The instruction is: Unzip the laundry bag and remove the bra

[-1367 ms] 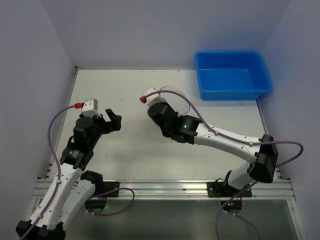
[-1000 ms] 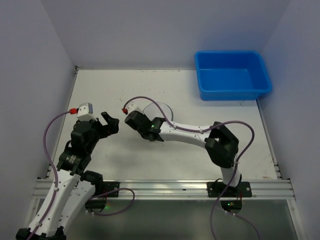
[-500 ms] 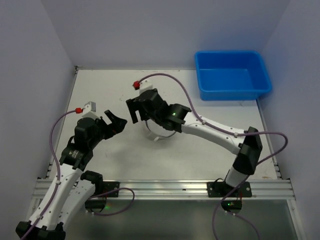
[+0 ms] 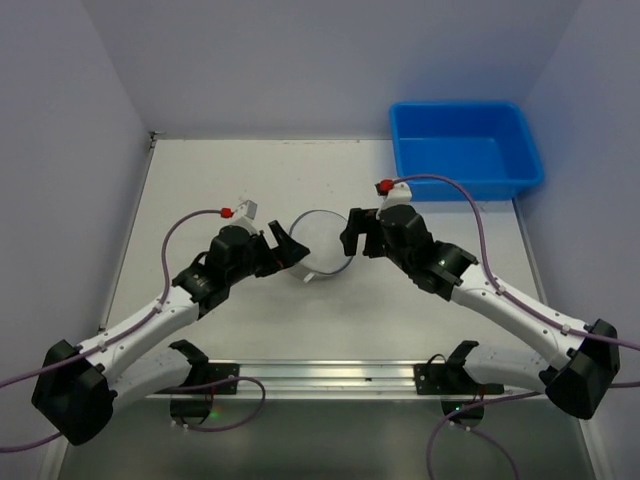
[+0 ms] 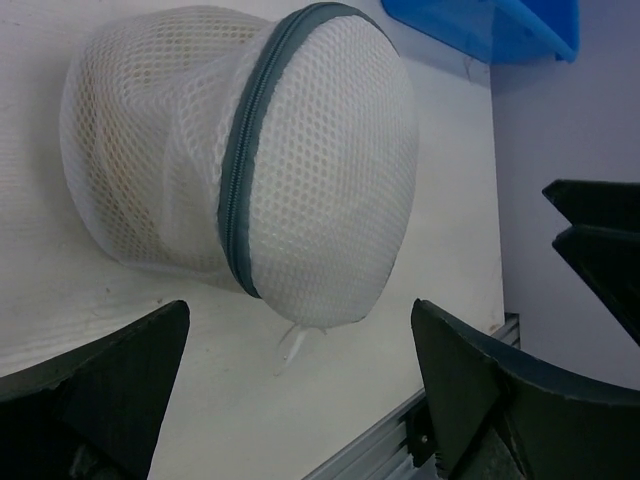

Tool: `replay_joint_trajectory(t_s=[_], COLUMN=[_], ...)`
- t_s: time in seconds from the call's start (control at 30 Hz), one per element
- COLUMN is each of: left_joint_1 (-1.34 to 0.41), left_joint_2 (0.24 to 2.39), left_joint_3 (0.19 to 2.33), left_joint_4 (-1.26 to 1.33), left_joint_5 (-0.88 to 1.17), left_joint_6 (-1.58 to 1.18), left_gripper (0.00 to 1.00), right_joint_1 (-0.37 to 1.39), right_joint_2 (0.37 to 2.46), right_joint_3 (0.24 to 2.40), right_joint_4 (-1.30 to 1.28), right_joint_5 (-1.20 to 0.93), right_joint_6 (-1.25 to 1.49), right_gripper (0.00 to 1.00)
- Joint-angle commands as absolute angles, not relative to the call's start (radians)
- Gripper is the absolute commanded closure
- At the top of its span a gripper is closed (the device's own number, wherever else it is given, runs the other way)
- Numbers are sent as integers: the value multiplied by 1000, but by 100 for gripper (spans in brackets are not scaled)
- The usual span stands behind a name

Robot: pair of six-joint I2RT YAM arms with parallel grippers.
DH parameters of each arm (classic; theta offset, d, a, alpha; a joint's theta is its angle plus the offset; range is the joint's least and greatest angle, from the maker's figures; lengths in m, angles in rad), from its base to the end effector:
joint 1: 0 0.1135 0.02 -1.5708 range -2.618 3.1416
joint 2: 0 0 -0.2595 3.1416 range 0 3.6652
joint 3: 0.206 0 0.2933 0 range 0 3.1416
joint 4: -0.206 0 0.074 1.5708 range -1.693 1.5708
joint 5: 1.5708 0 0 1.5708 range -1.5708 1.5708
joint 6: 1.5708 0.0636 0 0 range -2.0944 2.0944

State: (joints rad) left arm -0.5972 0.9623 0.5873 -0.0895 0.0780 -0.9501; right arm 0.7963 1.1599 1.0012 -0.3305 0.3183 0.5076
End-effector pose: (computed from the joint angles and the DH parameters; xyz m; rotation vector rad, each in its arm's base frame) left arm 0.2317 -0.1636 0.2155 -0.3340 2.1750 -1.0105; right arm 0.2436 0.2205 0.3021 -0.0998 2.0664 0.4876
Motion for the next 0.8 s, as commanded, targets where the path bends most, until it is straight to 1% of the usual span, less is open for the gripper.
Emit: replay_joint_trajectory(t_s=[0.0,0.13,0.27,0.43,0.67,0.77], left_joint_1=[-615,-615,-615,-617,-615,-615], left_joint_2=[1023,1069,1097,1127,1157,1160], left_joint_3=[623,597,574,566,535,517], left_joint_4=[40,72,147,196,253,291], left_joint_5=[6,-32,-44,-29,-6,-5], left_joint_6=[-936,-931,-916,-914,-934,-954], left_gripper=[5,6,10,24,42,55], right_joint_1=[793,793,793,798,874,914], right_joint_2=[1072,988,963,972,1005,1046], right_joint_3=[907,826,769,726,703,713], right_joint_4=[-229,-178,-108,-54,-6,-6], right_joint_5=[266,219,161,68,69,92], right_joint_6=[572,597,600,595,543,517], right_gripper=[11,14,15,20,20,22])
